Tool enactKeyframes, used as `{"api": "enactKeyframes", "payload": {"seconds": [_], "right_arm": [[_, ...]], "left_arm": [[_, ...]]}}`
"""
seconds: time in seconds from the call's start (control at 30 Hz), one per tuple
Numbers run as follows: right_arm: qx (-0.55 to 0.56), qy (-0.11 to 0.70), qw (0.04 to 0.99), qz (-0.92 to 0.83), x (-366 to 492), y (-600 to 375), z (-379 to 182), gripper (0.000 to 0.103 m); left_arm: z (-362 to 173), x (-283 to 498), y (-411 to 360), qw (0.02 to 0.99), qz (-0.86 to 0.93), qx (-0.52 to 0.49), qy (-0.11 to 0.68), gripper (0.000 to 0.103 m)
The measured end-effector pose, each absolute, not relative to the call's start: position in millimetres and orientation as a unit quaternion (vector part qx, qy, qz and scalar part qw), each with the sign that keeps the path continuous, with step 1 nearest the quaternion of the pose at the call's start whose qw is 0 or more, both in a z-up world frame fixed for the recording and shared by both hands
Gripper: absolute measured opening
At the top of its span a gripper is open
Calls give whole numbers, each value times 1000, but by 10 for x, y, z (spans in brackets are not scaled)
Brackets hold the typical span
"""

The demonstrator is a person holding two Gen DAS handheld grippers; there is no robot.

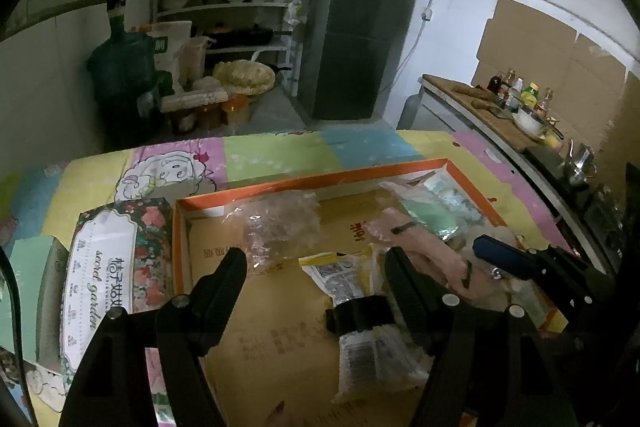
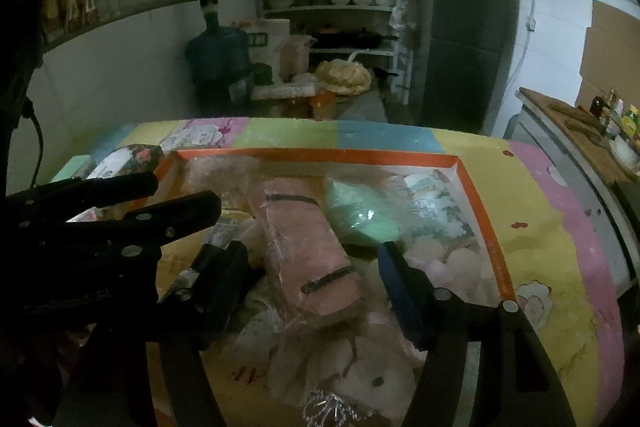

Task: Organize soft objects
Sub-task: 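Lower and open the left gripper to drop the clear bag while the right gripper releases the towel pack, then move both grippers away from the tray toward the leopard-print cloth and plush bunny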

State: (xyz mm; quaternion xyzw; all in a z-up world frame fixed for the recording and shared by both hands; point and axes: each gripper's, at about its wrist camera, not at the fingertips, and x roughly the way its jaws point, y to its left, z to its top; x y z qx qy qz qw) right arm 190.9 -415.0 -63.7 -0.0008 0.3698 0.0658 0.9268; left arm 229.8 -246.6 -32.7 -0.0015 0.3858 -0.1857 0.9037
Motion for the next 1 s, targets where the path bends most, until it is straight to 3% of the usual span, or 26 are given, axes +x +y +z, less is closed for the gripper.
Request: {"api": "enactKeyframes", "payload": {"seconds": [1.0], "right_arm": [[8,327,944,50,1267,-4064,-293,70]], "left_arm": [[-33,1726,-2220,918,-198,8,343,71]]}}
